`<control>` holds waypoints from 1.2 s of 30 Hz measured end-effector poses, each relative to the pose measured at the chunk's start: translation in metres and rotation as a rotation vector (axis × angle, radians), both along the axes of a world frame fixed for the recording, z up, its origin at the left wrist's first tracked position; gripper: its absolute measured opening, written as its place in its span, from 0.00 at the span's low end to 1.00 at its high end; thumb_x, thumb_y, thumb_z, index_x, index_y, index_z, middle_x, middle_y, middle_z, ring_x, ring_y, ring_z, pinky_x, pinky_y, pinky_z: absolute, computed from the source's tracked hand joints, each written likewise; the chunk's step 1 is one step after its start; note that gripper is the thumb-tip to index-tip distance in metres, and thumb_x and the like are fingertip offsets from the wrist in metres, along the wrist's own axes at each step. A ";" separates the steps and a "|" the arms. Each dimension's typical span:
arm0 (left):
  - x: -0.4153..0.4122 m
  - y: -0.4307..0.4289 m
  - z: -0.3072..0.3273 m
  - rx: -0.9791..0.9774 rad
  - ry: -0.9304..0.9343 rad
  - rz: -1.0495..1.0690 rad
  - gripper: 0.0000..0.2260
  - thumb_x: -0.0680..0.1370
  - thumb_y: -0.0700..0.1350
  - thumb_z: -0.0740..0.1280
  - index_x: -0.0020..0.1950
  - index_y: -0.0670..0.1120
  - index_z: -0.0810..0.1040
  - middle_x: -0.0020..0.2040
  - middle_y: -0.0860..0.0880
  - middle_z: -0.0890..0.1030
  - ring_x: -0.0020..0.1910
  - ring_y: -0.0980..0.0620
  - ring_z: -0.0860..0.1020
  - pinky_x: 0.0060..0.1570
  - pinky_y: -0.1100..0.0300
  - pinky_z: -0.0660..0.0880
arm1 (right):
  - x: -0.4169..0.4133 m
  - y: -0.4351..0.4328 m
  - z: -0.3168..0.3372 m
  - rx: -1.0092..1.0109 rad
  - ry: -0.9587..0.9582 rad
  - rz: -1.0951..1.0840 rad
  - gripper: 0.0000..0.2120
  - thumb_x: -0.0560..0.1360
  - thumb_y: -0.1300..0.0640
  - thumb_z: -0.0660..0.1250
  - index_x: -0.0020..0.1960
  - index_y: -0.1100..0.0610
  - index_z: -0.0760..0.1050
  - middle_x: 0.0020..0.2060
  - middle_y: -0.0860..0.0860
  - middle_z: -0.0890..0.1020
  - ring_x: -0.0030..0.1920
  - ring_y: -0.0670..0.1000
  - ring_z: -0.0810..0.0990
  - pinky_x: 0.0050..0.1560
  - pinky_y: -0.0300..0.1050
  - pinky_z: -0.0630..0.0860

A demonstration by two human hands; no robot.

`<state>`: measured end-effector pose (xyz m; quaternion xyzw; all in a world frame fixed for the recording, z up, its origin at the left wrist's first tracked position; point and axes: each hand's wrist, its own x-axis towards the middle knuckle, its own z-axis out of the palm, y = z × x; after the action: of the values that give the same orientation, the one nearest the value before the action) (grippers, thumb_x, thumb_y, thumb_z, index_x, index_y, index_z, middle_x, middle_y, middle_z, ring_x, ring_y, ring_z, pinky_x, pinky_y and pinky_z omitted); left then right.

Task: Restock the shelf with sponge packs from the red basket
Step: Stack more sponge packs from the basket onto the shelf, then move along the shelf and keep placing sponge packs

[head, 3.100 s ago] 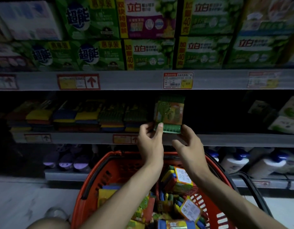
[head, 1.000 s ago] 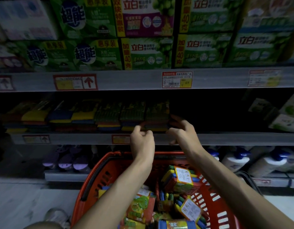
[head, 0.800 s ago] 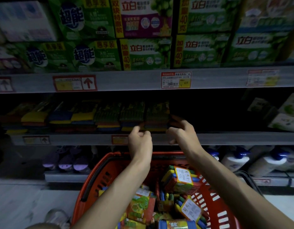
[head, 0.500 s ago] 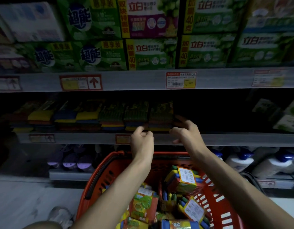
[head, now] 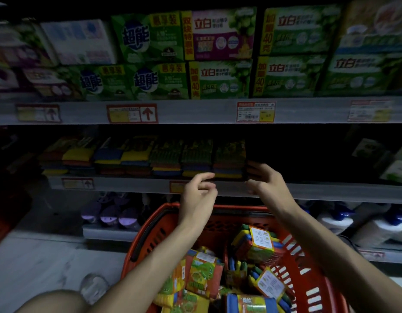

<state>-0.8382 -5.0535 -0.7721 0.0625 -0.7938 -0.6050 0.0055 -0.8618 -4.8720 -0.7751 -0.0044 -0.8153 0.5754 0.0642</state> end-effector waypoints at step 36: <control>0.088 -0.132 -0.105 -1.197 0.038 -0.557 0.46 0.74 0.36 0.68 0.84 0.52 0.44 0.82 0.49 0.59 0.80 0.47 0.60 0.72 0.52 0.64 | 0.155 0.021 -0.112 0.924 -0.428 0.750 0.44 0.65 0.38 0.63 0.80 0.42 0.58 0.72 0.49 0.71 0.73 0.52 0.68 0.73 0.43 0.65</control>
<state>-0.7504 -5.1856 -0.8774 -0.1696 -0.9793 -0.0390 -0.1035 -0.7065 -4.8513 -0.8867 0.1947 -0.9205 0.1336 -0.3112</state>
